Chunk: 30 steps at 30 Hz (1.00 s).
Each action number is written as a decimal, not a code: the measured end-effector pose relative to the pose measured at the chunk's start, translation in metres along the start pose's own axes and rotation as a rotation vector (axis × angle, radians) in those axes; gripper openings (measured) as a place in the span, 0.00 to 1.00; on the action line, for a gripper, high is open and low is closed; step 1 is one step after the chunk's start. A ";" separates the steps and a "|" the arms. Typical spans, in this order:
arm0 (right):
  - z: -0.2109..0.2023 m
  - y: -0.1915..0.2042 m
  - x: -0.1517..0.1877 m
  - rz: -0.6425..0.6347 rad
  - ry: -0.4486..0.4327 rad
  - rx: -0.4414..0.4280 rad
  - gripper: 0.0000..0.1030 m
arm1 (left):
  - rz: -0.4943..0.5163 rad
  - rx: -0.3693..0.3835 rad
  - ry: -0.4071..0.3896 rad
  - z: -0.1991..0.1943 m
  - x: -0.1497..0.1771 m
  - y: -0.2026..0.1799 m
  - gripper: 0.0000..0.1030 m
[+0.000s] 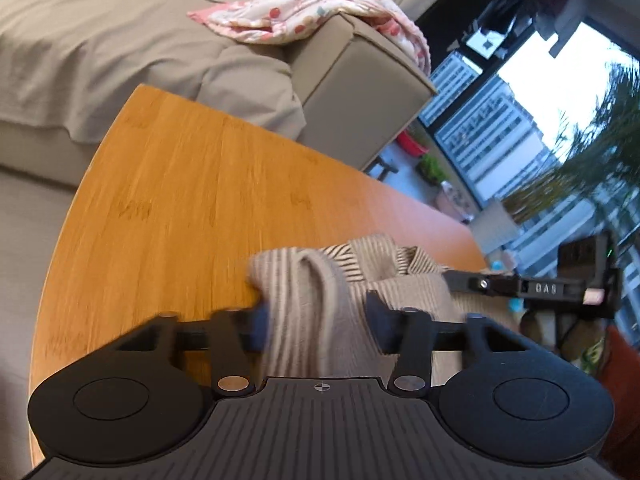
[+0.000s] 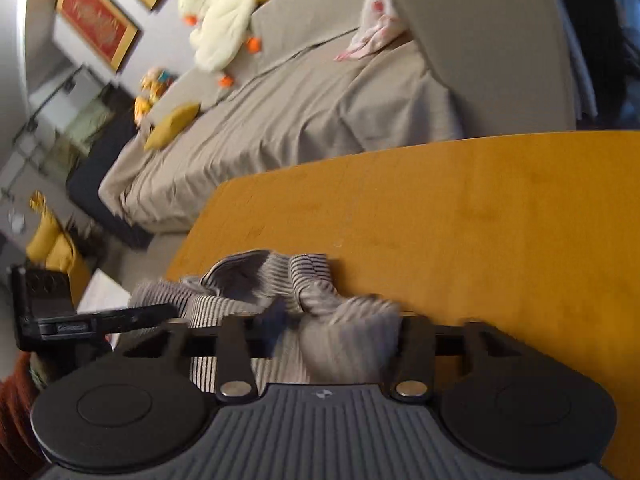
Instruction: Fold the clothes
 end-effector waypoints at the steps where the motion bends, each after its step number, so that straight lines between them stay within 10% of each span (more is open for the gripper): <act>1: 0.000 0.004 0.001 -0.017 -0.001 0.012 0.22 | 0.001 -0.010 0.002 -0.001 0.001 -0.001 0.33; 12: -0.153 0.120 0.049 -0.342 -0.167 0.003 0.16 | 0.200 0.040 -0.125 -0.126 0.050 -0.073 0.29; 20: -0.178 0.180 0.165 -0.634 -0.101 0.116 0.15 | 0.283 -0.052 -0.088 -0.171 0.146 -0.075 0.35; 30: -0.210 0.186 0.268 -0.645 0.010 0.158 0.17 | 0.263 -0.138 -0.075 -0.215 0.215 -0.069 0.58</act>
Point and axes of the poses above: each gripper's, at about its wrist camera, not at the fingertips, and z roughly the way its jaws point, y to its left, x to its underside, the point moved 6 cm from there along z, roughly the way its jaws point, and after that the axes turned 4 degrees about -z, right-handed, at the moved point
